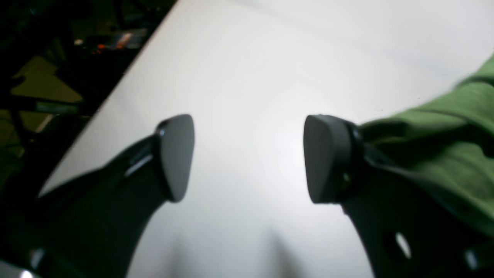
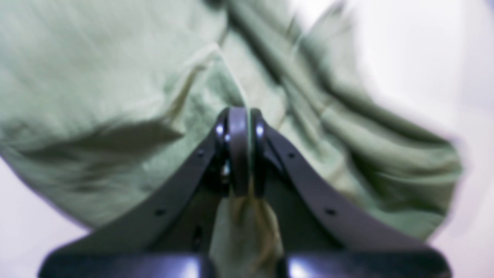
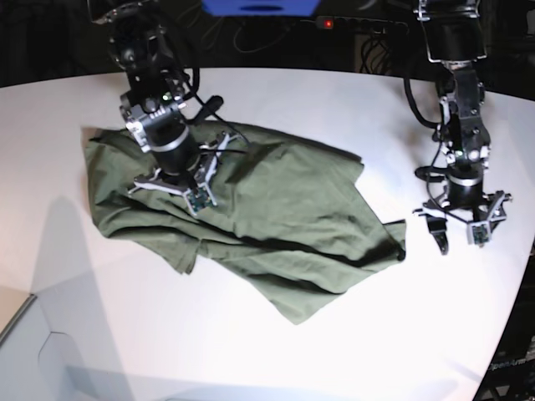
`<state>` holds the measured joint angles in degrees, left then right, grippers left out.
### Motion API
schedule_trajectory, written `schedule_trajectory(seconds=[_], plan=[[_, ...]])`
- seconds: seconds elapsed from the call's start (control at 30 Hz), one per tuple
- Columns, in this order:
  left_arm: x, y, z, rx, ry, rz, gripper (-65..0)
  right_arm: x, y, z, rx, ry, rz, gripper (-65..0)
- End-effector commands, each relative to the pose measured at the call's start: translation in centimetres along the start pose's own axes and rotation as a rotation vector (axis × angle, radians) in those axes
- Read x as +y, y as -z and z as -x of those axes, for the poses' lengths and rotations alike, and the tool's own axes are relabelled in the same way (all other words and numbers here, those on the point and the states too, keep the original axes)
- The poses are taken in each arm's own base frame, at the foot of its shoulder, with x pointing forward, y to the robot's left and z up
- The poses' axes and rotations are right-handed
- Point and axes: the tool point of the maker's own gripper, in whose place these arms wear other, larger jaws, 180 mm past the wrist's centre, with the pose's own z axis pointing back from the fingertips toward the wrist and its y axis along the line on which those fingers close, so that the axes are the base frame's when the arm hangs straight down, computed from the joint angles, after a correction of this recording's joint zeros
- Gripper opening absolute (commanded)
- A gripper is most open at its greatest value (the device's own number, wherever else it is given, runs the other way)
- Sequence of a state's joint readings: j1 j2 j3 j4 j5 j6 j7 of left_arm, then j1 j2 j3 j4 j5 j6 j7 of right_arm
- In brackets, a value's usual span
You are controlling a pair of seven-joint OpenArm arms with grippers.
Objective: Layout the t-shirt on the table in an organized manner, then fold the t-shirt properly
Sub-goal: 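Grasp the shirt edge with the right gripper and pull it back, then lower the left gripper onto the shirt's middle and pinch the fabric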
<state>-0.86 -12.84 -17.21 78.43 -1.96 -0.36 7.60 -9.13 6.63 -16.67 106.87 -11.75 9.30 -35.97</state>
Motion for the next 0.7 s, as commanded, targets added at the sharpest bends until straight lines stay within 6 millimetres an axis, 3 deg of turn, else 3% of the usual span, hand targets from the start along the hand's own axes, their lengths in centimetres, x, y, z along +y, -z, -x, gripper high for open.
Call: schedule_trajectory(seconds=[0.0,0.07,0.17,0.3,0.4,0.57,0.67], plan=[[0.6,0.3,-2.9,-0.085,0.006,-0.011,-22.1,-0.2,-1.0,-1.7,-0.062,0.002,0.006,-65.0],[0.6,0.1,-3.8,-0.108,0.005,-0.012,-22.1,0.0,-2.3,-2.6,-0.097,0.008,0.008,-65.0],[1.6,-0.1,-4.9,-0.135,-0.004,-0.038,-22.1,0.4,-3.5,-2.2,-0.097,0.017,0.0,-65.0],[1.9,-0.2,-5.9,-0.16,-0.007,-0.046,-22.1,1.7,-4.3,0.2,-0.041,0.029,-0.027,-65.0],[1.1,-0.1,-6.0,-0.163,-0.01,-0.027,-22.1,2.9,-5.0,1.9,0.003,0.037,-0.053,-65.0],[-4.7,0.0,-6.3,-0.169,-0.022,0.094,-22.1,5.2,-6.1,4.1,0.063,0.049,-0.11,-65.0],[-11.1,-0.5,-6.4,-0.168,-0.004,0.242,-22.2,5.7,-6.4,4.7,0.081,0.032,-0.127,-65.0]])
